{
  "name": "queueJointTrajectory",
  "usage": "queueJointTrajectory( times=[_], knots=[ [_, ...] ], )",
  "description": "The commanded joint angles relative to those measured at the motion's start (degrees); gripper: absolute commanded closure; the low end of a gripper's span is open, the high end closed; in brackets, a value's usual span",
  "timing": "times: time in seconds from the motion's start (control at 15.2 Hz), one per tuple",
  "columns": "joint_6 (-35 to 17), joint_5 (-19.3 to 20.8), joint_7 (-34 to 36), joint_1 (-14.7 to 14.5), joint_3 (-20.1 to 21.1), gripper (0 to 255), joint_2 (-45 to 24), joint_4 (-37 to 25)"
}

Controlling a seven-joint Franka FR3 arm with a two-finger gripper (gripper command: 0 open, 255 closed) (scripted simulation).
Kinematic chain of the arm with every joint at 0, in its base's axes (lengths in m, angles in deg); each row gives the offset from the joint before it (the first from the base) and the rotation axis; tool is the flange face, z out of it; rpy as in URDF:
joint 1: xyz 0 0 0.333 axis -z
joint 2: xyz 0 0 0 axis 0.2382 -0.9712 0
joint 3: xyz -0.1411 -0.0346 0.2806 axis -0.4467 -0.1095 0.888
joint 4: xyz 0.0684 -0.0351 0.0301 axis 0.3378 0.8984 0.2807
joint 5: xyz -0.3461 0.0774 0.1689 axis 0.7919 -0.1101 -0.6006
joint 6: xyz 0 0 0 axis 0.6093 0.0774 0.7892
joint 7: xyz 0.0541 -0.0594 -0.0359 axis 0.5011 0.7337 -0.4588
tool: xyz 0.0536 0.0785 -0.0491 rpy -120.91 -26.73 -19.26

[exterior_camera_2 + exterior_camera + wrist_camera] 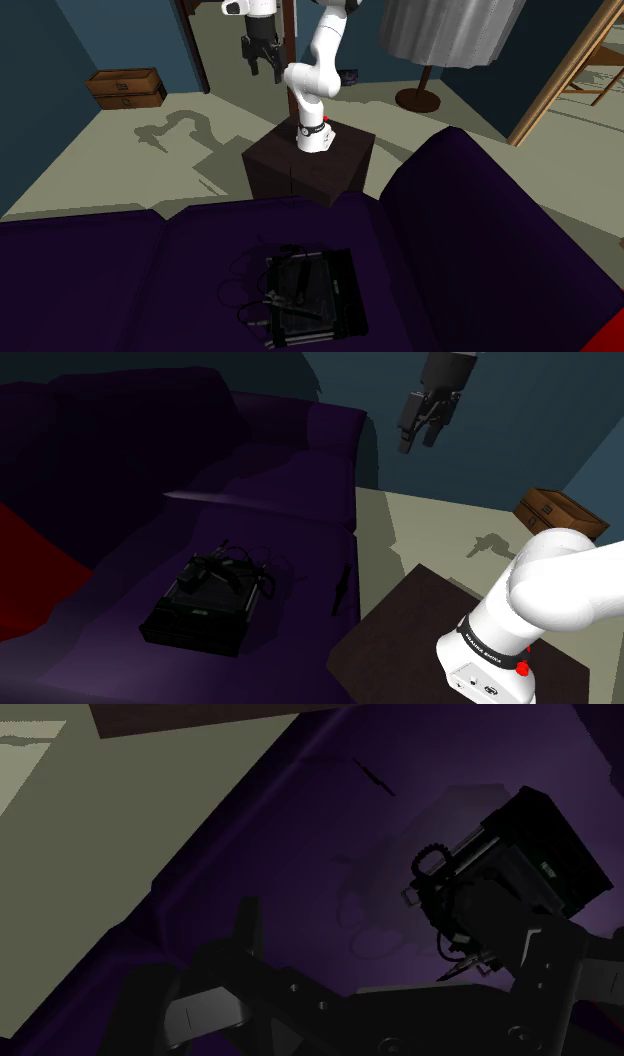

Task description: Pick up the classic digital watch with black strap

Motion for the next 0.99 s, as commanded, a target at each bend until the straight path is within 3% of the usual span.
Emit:
queueJointTrajectory(
  times=[0.0,0.46,0.92],
  knots=[
    [0.0,0.0,0.0,0.0,0.0,0,0.0,0.0],
    [-11.88,-2.98,7.43,0.27,4.68,0,0.19,12.6],
    [-25.36,-6.33,14.93,0.24,10.17,0,-4.47,21.92]
  ],
)
